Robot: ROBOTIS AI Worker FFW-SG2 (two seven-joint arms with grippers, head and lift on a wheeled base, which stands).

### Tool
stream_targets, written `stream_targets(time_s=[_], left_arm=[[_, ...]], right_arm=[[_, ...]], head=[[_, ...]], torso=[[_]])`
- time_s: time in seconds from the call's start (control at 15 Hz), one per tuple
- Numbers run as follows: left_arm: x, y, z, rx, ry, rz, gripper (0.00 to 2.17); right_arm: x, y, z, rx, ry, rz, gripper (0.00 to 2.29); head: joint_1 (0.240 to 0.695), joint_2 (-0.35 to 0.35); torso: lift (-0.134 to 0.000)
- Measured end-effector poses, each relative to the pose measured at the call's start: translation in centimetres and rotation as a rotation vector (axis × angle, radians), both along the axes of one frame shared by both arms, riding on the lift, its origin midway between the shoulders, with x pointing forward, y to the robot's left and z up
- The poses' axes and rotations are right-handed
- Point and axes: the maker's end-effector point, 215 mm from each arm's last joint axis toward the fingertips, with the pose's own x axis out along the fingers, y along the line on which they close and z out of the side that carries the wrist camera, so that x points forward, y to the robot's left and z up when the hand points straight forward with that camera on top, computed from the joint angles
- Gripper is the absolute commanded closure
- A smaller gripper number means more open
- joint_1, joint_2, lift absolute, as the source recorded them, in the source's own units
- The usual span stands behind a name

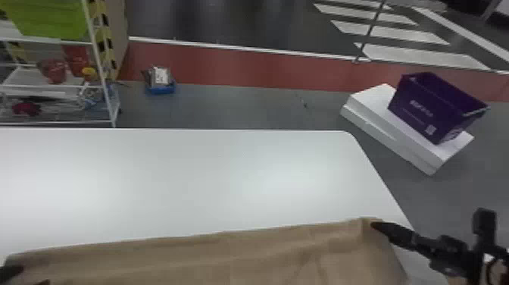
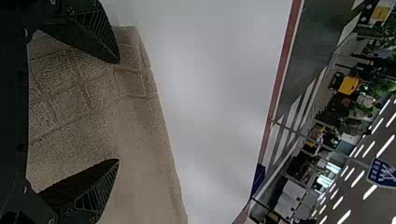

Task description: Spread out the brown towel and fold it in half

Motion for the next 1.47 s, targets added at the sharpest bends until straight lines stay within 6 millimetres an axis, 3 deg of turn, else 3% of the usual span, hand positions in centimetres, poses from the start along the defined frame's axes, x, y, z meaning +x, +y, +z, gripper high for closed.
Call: stream_targets(time_s=[0.6, 0.87, 1.2, 1.47], left_arm=[[0.0, 0.0, 0.0, 0.001, -0.006, -0.004, 0.15], [0.0, 0.0, 0.1, 0.0, -0.008, -0.006, 0.15], [0.1, 0.3, 1.5, -0.017, -0.043, 0.004, 0.14], [-0.2, -0.9, 2.8, -0.072, -0.076, -0.015, 0.14]], right_arm=[[0.6, -0.8, -2.3, -0.059, 0.018, -0.039, 1.01], [1.9, -1.8, -1.8, -0.004, -0.018, -0.108, 1.01], [2.6, -1.0, -1.6, 0.037, -0.055, -0.124, 1.01], [3.0, -0.9, -1.4, 0.06, -0.07, -0.141, 1.01]], head=[[0.695, -0.229], [0.695, -0.239], [0.695, -0.221], [0.695, -0.234]], torso=[[-0.124], [-0.124], [-0.124], [-0.124]])
